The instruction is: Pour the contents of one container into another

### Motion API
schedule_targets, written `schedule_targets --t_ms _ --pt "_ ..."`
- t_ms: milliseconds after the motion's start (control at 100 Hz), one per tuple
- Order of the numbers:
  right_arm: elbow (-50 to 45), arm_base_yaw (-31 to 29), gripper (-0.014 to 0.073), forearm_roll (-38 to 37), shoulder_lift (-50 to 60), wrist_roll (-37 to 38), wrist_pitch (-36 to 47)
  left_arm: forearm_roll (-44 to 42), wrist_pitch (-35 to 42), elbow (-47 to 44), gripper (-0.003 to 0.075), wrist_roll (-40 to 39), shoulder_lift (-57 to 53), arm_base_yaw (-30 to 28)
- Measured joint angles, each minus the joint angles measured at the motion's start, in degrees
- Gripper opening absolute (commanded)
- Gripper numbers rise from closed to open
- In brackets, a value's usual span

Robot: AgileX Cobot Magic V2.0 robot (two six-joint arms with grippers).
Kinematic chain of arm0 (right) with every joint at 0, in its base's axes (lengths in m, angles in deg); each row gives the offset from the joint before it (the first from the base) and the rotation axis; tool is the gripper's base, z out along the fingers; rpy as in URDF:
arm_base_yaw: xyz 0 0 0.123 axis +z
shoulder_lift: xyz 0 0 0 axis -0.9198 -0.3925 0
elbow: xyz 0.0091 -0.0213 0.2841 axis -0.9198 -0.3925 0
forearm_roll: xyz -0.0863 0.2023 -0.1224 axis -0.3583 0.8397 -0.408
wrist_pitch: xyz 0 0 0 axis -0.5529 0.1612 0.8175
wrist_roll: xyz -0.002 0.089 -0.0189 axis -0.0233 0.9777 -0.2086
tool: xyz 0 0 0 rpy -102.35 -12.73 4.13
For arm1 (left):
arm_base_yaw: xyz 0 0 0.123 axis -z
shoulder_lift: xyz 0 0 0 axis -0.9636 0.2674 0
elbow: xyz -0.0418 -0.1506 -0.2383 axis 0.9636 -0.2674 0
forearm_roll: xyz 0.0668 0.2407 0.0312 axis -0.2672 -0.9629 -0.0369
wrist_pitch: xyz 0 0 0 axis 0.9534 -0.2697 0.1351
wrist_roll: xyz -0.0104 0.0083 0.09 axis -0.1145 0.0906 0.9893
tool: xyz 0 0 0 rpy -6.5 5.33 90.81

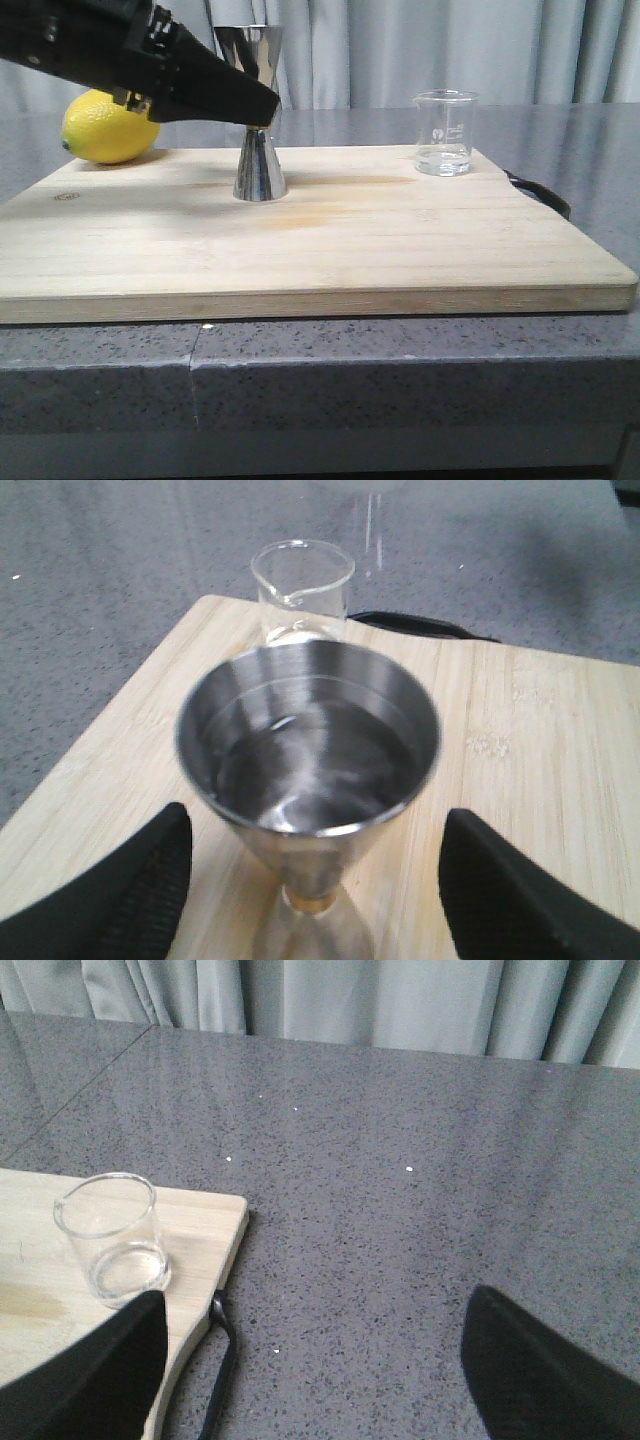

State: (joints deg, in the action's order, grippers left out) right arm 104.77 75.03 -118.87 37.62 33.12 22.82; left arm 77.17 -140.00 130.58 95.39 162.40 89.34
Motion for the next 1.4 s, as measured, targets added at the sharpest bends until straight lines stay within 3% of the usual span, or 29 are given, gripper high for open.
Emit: schedule_targets --t_ms 230,450,710,960,1180,1400 --pt "0.6 0.7 0.0540 5.1 3.4 0.5 -6.9 -19.5 6.7 0.0 0.0484 -18.9 -9.5 0.0" --pt "2.9 6.7 0.0540 6.8 5.3 0.6 -12.0 -41.5 8.3 0.0 0.0484 -43.2 -18.0 0.0" --pt "7.0 16.5 0.0540 7.8 5.4 0.6 -28.8 -66.5 8.6 0.0 0.0482 -78.0 -30.3 0.0" --pt "11.2 23.4 0.0540 13.1 5.9 -0.9 -45.2 -84.9 8.6 -5.0 0.0479 -100.9 -42.2 0.0" --pt "12.0 24.7 0.0525 23.2 11.9 -8.0 -49.8 -91.0 15.5 -20.1 0.0479 -115.0 -56.5 -0.2" --pt "12.0 24.7 0.0439 24.4 20.6 -13.9 -50.5 -91.0 20.7 -30.5 0.0479 -120.8 -68.0 -0.3"
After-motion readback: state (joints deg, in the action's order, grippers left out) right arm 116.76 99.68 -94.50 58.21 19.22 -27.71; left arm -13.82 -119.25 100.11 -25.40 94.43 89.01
